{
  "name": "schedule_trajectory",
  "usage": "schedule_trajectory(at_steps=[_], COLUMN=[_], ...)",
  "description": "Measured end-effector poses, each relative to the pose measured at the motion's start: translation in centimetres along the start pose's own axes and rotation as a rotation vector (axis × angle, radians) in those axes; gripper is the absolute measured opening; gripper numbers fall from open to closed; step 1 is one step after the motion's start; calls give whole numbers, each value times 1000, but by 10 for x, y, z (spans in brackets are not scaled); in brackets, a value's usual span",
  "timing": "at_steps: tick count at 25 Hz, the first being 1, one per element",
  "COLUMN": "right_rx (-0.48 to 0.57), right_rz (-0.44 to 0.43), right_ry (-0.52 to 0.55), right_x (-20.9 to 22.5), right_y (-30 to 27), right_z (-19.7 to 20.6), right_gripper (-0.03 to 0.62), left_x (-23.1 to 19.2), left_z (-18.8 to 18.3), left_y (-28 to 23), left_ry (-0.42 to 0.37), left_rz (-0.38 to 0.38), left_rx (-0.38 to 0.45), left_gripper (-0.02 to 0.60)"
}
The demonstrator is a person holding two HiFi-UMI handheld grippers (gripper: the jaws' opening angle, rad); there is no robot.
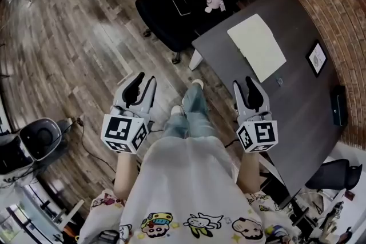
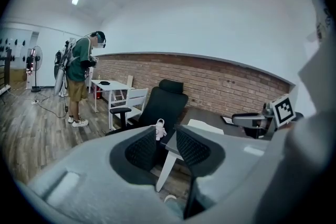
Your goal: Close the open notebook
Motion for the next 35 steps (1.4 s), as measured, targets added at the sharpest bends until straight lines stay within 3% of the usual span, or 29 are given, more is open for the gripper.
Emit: schedule_trajectory(at_steps=[10,18,26,35], right_rx=[41,62,88,99], right_rz=[192,376,555,710], right_ry=[-39,-62,-103,-157], right_x=[85,156,198,209], right_y=[-45,-38,-8,9], right_z=[-12,-30,-29,-28], right_gripper=[163,163,163,163], left_x=[11,58,114,152], left_z=[-34,-60,-58,-58], left_y=[-147,-260,-330,-383], left_ry=[-61,-91,-119,-144], left_rz=[214,409,600,760], left_rx=[-15,-23,-66,-124], left_gripper=[120,120,120,120])
Point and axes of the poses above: the fingertips, and each gripper's own axes: y backward along the fingers, x to its right, z out of its underside, the point moved 7 cm from there along y, backward along the fingers, and after that the axes turned 12 degrees about x, right-handed, at the moved point
